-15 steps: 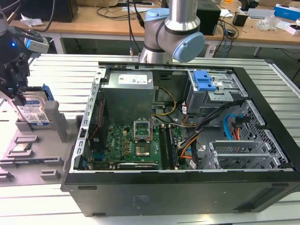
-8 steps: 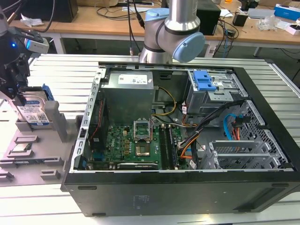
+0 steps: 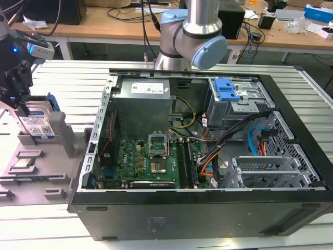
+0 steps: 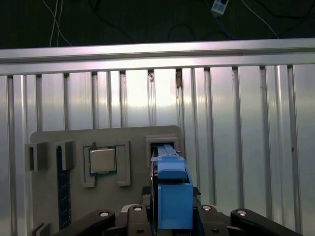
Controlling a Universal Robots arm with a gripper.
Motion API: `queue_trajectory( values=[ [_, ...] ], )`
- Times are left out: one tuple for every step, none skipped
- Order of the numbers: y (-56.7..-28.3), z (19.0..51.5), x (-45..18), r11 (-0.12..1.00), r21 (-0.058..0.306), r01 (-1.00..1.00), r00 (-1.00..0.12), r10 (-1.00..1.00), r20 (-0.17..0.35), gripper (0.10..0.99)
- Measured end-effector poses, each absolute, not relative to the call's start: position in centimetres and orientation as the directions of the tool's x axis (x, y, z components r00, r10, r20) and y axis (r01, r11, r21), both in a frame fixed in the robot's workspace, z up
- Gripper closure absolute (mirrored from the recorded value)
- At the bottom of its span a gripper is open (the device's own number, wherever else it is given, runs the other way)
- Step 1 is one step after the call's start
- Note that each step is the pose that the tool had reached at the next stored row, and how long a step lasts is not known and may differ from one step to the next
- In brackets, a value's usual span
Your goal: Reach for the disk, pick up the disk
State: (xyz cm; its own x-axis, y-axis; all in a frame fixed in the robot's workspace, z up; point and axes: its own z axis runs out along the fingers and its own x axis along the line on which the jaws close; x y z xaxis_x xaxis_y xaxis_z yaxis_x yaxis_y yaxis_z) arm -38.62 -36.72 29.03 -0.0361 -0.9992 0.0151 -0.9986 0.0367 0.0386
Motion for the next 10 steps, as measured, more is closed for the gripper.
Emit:
queue_trajectory(
  values=[
    [-36.72,29.03,-38.62,0.037,0.039,-0.999,-0.036,-0.999,0.015,0.722],
    [-36.72,29.03,-38.62,0.037,0.039,-0.999,-0.036,-0.999,0.015,0.722],
    [-36.72,29.03,-38.62,0.037,0.039,-0.999,-0.036,-0.999,0.015,0.722],
    [-36.72,29.03,-38.62,0.037,0.039,-0.999,-0.036,-0.999,0.015,0.722],
    [-36.72,29.03,-38.62,0.037,0.039,-0.999,-0.036,-0.999,0.015,0.722],
    [-36.72,29.03,-38.62,0.037,0.039,-0.999,-0.036,-0.999,0.015,0.722],
    [-36.71,29.04,-38.6,0.037,0.039,-0.999,-0.036,-0.999,0.015,0.722],
    [-36.71,29.07,-38.6,0.037,0.038,-0.999,-0.036,-0.999,0.015,0.722],
    [-36.72,29.15,-38.6,0.037,0.039,-0.999,-0.036,-0.999,0.015,0.722],
    [-36.72,29.25,-38.59,0.037,0.038,-0.999,-0.036,-0.999,0.015,0.722]
  ],
)
